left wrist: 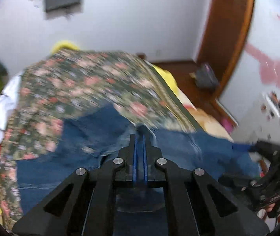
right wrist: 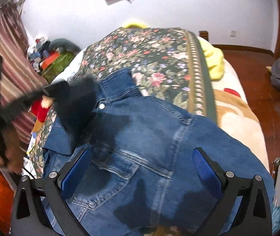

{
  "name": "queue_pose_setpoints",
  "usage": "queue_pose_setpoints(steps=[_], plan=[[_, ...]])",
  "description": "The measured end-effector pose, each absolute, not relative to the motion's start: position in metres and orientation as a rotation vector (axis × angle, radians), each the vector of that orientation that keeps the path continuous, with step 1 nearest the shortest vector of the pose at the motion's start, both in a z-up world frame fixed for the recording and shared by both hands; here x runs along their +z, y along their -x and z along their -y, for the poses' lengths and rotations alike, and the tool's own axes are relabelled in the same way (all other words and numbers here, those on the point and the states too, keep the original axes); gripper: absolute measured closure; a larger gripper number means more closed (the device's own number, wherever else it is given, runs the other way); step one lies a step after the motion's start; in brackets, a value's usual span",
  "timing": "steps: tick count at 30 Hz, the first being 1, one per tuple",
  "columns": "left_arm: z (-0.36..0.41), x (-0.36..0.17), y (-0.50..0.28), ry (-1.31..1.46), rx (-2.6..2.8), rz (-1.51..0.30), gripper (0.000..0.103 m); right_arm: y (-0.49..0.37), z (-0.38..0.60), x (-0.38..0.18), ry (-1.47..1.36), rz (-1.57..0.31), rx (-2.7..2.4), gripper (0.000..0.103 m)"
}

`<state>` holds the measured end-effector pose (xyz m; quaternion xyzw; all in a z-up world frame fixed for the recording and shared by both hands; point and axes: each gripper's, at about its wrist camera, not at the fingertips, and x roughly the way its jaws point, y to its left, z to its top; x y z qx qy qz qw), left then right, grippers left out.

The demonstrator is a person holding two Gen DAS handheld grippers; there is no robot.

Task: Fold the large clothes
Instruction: 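Lift the sleeve with the left gripper and fold it across the jacket front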

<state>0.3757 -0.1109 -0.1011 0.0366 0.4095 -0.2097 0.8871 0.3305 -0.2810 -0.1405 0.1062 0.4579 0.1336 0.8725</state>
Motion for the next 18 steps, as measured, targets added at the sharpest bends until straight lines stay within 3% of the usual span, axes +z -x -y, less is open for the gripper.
queue_pose_setpoints(steps=[7, 11, 16, 18], plan=[[0.164, -0.152, -0.374, -0.037, -0.545, -1.053, 0.099, -0.32, 0.303, -0.139, -0.226, -0.961, 0.243, 0.0], [0.154, -0.144, -0.367, -0.069, -0.507, -1.017, 0.097, -0.315, 0.307, -0.137, -0.196, -0.945, 0.225, 0.0], [0.111, -0.127, -0.365, -0.099, -0.416, -0.947, 0.075, -0.311, 0.322, -0.138, -0.228, -0.935, 0.182, 0.0], [0.092, -0.123, -0.361, -0.126, -0.369, -0.914, 0.056, -0.305, 0.335, -0.138, -0.26, -0.924, 0.144, 0.0]])
